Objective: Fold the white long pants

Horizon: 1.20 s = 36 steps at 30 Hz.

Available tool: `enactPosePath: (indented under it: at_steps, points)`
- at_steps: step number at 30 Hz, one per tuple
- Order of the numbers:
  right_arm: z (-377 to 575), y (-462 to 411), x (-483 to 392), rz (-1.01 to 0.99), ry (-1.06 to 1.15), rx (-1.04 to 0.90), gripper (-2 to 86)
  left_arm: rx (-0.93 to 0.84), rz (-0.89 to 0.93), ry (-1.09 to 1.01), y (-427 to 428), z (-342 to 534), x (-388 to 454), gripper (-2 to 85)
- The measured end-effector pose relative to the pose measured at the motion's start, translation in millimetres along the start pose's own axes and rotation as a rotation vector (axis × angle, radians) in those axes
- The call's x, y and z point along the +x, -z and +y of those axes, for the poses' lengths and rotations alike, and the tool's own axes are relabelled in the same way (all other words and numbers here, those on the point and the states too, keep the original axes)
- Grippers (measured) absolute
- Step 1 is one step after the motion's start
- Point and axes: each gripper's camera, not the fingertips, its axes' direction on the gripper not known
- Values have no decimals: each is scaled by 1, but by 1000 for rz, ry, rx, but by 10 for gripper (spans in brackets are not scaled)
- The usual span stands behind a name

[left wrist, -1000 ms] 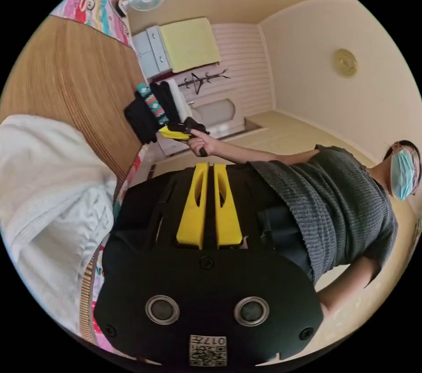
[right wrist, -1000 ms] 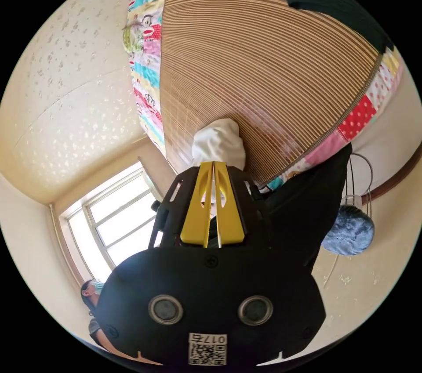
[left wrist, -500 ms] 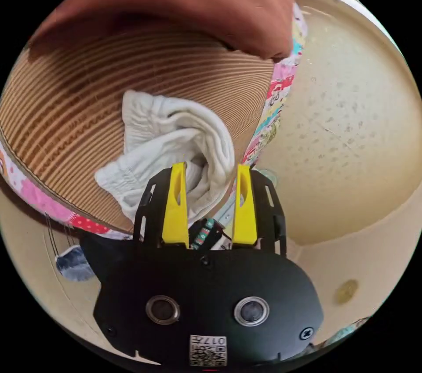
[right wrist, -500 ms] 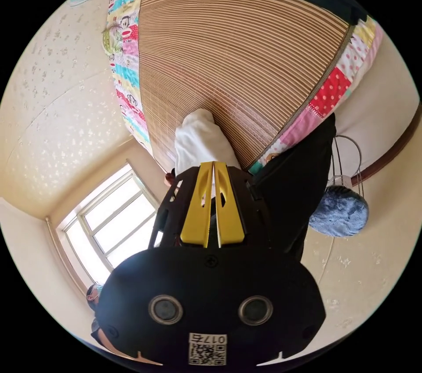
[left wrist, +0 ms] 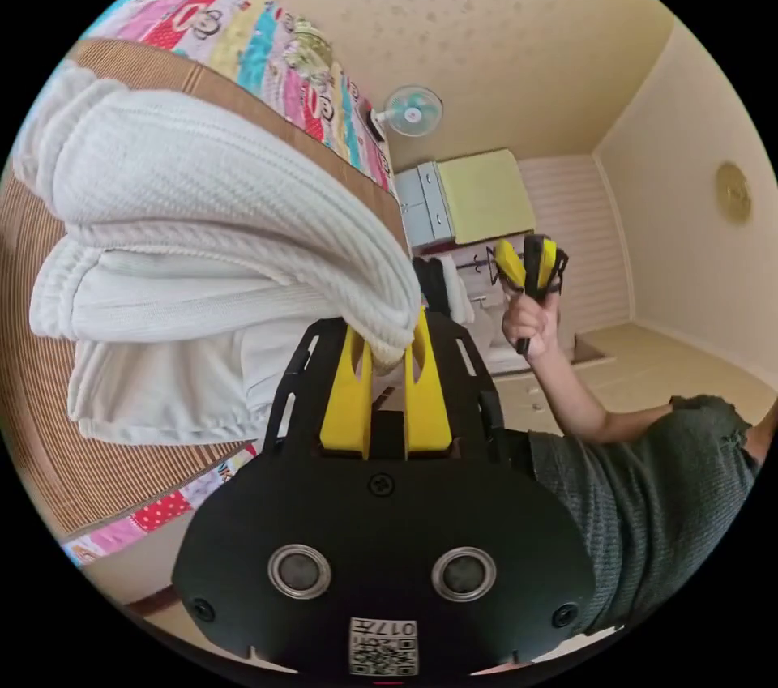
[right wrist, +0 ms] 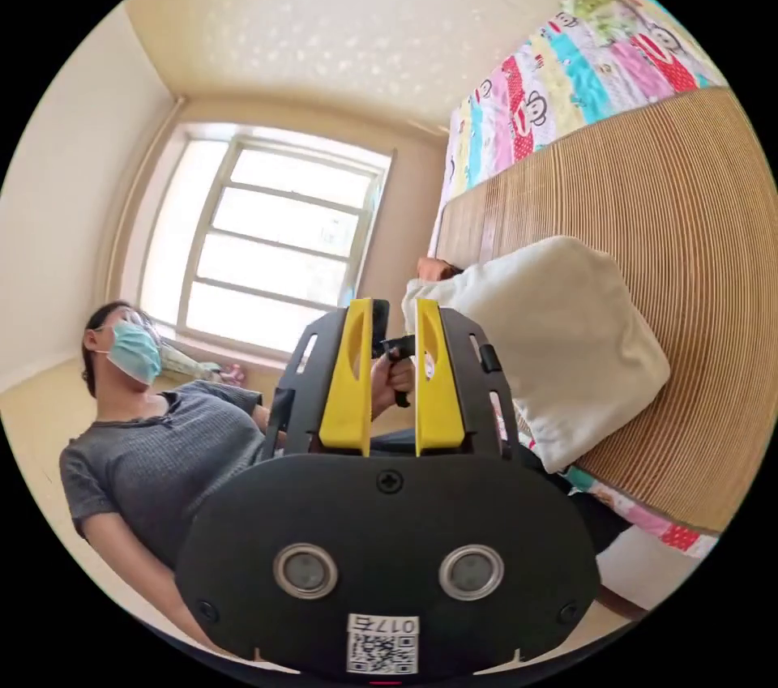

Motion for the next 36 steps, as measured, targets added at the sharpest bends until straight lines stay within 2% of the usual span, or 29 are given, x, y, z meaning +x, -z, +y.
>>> enactPosePath:
  at_steps: [4,5,9,11,13,16,18,19,21,24,25,27,29,30,32,36]
  points:
    - [-25,-109,-39,259,61,-259,204,-159,-80,-226,-85,28,72,58]
    - [-24,-151,-38,347,42,-395,217,-194,-105,-257,-111,39,87,58]
    - [27,-282,-11,616,38,-893,177,-334,-142,-353,-182,76,115,59]
    - [60,-320,2,722,72,-1032,141,-396,-146,-359,-216,94,119,58]
    - [86,-340,4,811,135,-1034,95,-429,-159,-380,-237,106,124,58]
    - [106,-329,-10,809,158,-857,46,-420,-252,-488,-258,125,145,59]
    - [119,-291,-50,744,254,-589,29,-374,-332,-537,-261,132,158,62]
    - [125,-280,-64,738,299,-523,26,-324,-378,-548,-259,134,165,63]
    - [154,-241,-127,783,460,-262,18,-236,-405,-543,-249,132,176,71]
    - [195,-209,-208,897,628,10,14,-56,-329,-542,-221,129,197,95]
    - [204,-204,-224,924,660,63,13,10,-262,-559,-208,129,207,100]
    - [242,-184,-281,1023,757,288,11,127,-169,-559,-183,131,218,104]
    - [277,-167,-320,1023,850,453,10,319,-81,-482,-144,141,222,120]
    - [302,-159,-343,1007,914,550,10,377,-80,-445,-134,146,221,133]
    - [336,-153,-372,1022,984,671,8,607,-124,-320,-96,174,219,175]
    - [391,-148,-420,1023,1065,805,6,695,-36,-365,-68,193,236,234]
